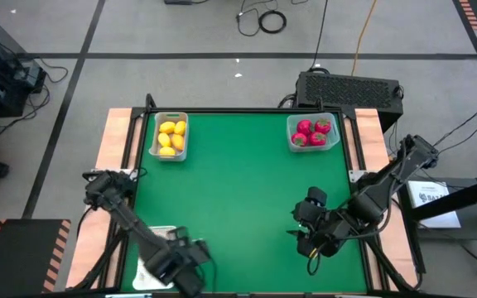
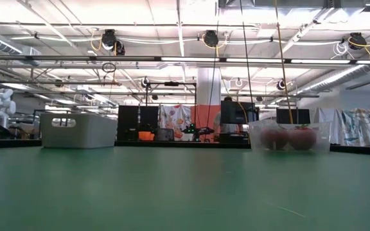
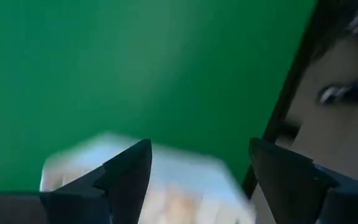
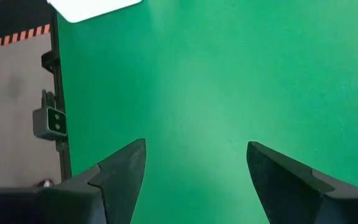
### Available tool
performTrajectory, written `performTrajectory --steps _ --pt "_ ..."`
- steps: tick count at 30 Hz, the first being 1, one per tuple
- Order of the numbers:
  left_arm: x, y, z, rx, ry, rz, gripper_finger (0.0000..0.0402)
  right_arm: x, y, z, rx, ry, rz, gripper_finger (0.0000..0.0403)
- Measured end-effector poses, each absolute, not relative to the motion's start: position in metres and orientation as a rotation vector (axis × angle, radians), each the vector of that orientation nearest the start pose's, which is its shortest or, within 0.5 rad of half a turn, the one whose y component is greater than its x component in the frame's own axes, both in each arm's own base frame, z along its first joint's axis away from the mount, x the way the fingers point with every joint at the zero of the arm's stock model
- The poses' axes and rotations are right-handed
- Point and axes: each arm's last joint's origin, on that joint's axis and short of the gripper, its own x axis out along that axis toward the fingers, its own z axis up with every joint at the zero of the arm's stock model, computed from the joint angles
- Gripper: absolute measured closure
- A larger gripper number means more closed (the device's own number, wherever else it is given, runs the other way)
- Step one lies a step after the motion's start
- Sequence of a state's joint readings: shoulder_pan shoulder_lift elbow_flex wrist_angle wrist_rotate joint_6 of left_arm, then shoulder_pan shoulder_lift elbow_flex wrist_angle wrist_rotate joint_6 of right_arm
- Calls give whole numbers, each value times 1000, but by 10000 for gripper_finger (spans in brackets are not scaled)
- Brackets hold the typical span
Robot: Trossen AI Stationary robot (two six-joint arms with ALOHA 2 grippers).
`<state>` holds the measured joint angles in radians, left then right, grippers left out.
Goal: Sort produce into baskets
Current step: Return to Home Position
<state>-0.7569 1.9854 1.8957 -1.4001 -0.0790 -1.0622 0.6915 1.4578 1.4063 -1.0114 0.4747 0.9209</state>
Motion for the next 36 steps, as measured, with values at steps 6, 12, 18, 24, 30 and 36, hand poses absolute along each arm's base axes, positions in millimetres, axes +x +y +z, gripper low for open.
performTrajectory --steps 6,12,18,24,30,36 --pt "340 -242 296 -210 1071 64 125 234 165 333 286 849 -225 133" --pt "396 -205 318 -144 729 -64 125 240 156 333 281 843 -248 133" --pt "408 -158 342 -48 639 -73 130 248 144 334 199 815 -293 133" --pt "388 -117 368 66 694 -30 161 258 125 336 146 816 -312 133" --pt "371 -67 390 181 715 58 192 277 95 346 -41 756 -220 133" --pt "356 -11 404 136 744 155 221 302 39 364 -114 613 -121 133"
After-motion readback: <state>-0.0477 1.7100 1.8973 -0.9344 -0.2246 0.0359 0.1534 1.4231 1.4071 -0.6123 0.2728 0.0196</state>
